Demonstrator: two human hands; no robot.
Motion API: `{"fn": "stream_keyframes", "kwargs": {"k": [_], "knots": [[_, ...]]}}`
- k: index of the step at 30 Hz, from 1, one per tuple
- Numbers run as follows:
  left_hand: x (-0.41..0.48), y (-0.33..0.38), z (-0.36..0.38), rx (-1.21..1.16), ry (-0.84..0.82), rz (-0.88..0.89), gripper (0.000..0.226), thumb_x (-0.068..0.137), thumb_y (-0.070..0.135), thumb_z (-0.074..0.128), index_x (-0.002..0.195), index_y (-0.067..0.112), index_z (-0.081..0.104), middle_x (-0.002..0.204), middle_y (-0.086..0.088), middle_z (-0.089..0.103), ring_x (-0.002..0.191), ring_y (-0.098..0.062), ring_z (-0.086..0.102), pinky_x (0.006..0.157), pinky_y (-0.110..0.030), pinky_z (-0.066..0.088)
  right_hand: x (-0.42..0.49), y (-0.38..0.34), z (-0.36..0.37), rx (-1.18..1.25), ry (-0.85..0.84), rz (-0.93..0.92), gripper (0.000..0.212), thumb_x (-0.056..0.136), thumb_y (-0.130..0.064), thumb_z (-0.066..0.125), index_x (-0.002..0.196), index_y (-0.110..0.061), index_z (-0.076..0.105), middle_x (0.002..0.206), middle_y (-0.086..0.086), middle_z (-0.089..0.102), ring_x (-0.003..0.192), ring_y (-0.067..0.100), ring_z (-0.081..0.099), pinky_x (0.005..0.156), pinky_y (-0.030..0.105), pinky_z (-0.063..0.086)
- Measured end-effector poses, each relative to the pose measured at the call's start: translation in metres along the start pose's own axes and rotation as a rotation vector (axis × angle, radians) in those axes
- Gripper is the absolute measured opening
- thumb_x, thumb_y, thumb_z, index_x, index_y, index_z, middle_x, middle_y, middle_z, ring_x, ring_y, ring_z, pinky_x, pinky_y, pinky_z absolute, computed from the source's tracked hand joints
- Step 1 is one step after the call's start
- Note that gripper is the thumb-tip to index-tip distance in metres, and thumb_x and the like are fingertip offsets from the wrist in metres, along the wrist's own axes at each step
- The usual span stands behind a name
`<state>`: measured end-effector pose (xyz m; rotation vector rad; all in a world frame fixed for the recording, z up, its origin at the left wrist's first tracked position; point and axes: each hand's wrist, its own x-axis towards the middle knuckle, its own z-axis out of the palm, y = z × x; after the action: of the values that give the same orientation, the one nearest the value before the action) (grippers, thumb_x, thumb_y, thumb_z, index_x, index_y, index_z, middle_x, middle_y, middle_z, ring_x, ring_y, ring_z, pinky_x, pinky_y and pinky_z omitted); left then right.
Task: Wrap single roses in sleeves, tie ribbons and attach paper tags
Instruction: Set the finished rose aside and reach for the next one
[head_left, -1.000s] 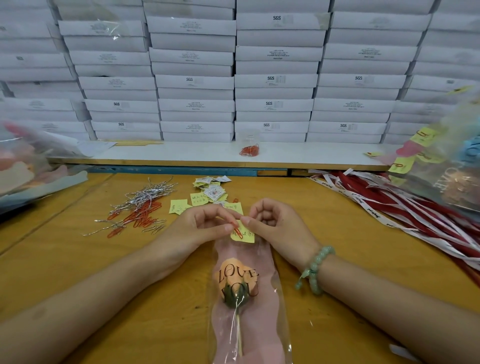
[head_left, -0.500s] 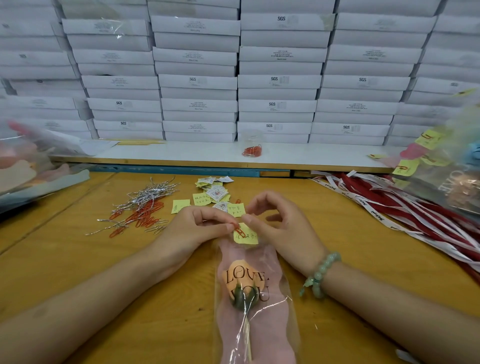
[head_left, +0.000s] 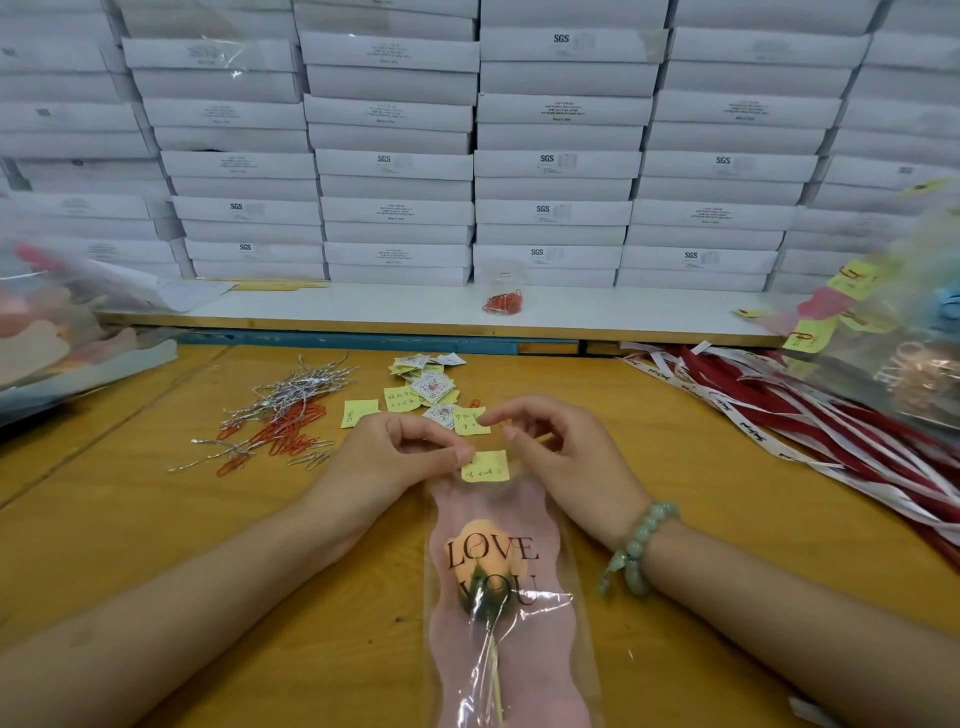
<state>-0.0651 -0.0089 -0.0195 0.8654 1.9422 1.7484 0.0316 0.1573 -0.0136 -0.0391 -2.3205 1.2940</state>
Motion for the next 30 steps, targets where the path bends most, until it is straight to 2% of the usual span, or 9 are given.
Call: {"fn": "stream_keyframes", "kwargs": {"k": [3,5,9,13,17,23,27,30], "knots": [[0.001,0.002,0.004,-0.009,0.040,-0.016,0.011,0.070,0.019,0.083,0.076,0.012,0.077,0.079,-0.013,0.074,0.065,-0.015,0.068,0.058,-0.016,0.052,0.003,0.003,-0.003,0.125,0.041,0.062,0.015,0.092,-0.009,0.058,0.095,-0.017,0.071,0.075,-0.006,0.059,0.071,0.004,0.052,0.063,0.016,0.044],[0.001,0.003,0.006,-0.031,0.051,-0.008,0.008,0.071,0.010,0.082,0.074,0.013,0.075,0.075,-0.010,0.074,0.062,-0.012,0.067,0.056,-0.014,0.050,0.005,0.005,-0.004,0.197,0.064,0.106,0.010,0.090,-0.009,0.061,0.093,-0.014,0.070,0.081,0.002,0.067,0.077,0.013,0.060,0.068,0.021,0.051],[0.000,0.004,0.005,-0.014,0.049,0.002,0.014,0.074,0.011,0.081,0.086,0.017,0.077,0.089,-0.005,0.076,0.074,-0.014,0.071,0.061,-0.014,0.051,0.009,0.007,-0.005,0.288,0.083,0.142,0.008,0.088,-0.007,0.064,0.088,-0.012,0.070,0.082,0.002,0.072,0.074,0.008,0.065,0.070,0.016,0.050],[-0.001,0.004,0.005,0.035,-0.003,0.015,0.016,0.078,0.014,0.078,0.092,0.023,0.079,0.090,-0.005,0.076,0.083,-0.012,0.071,0.068,-0.013,0.052,0.011,0.008,-0.005,0.341,0.082,0.155,0.007,0.090,-0.008,0.063,0.087,-0.011,0.069,0.076,0.002,0.073,0.067,0.006,0.066,0.066,0.014,0.051],[-0.002,0.004,0.006,0.025,0.014,0.031,0.016,0.077,0.012,0.078,0.091,0.021,0.079,0.091,-0.004,0.076,0.085,-0.014,0.071,0.069,-0.013,0.052,0.011,0.008,-0.006,0.339,0.072,0.150,0.008,0.090,-0.009,0.062,0.086,-0.012,0.068,0.067,-0.001,0.070,0.060,0.004,0.061,0.062,0.014,0.050],[-0.003,0.004,0.008,0.040,0.035,0.037,0.015,0.077,0.010,0.079,0.087,0.021,0.078,0.089,-0.003,0.076,0.082,-0.013,0.071,0.066,-0.013,0.051,0.008,0.006,-0.006,0.348,0.062,0.155,0.007,0.088,-0.009,0.065,0.092,-0.005,0.069,0.081,0.008,0.075,0.070,0.009,0.068,0.068,0.016,0.053],[-0.002,0.003,0.007,0.042,0.040,0.036,0.015,0.077,0.010,0.078,0.087,0.021,0.078,0.090,-0.002,0.075,0.081,-0.013,0.071,0.067,-0.015,0.052,0.008,0.004,-0.005,0.347,0.051,0.146,0.004,0.085,-0.005,0.067,0.089,-0.005,0.069,0.083,0.009,0.074,0.069,0.007,0.068,0.063,0.012,0.050],[-0.003,0.004,0.008,0.045,0.017,0.038,0.014,0.078,0.008,0.078,0.086,0.019,0.077,0.089,-0.004,0.075,0.078,-0.013,0.070,0.066,-0.015,0.052,0.008,0.005,-0.005,0.354,0.047,0.147,0.005,0.086,-0.004,0.066,0.090,-0.002,0.067,0.083,0.009,0.075,0.072,0.009,0.069,0.067,0.015,0.053]]}}
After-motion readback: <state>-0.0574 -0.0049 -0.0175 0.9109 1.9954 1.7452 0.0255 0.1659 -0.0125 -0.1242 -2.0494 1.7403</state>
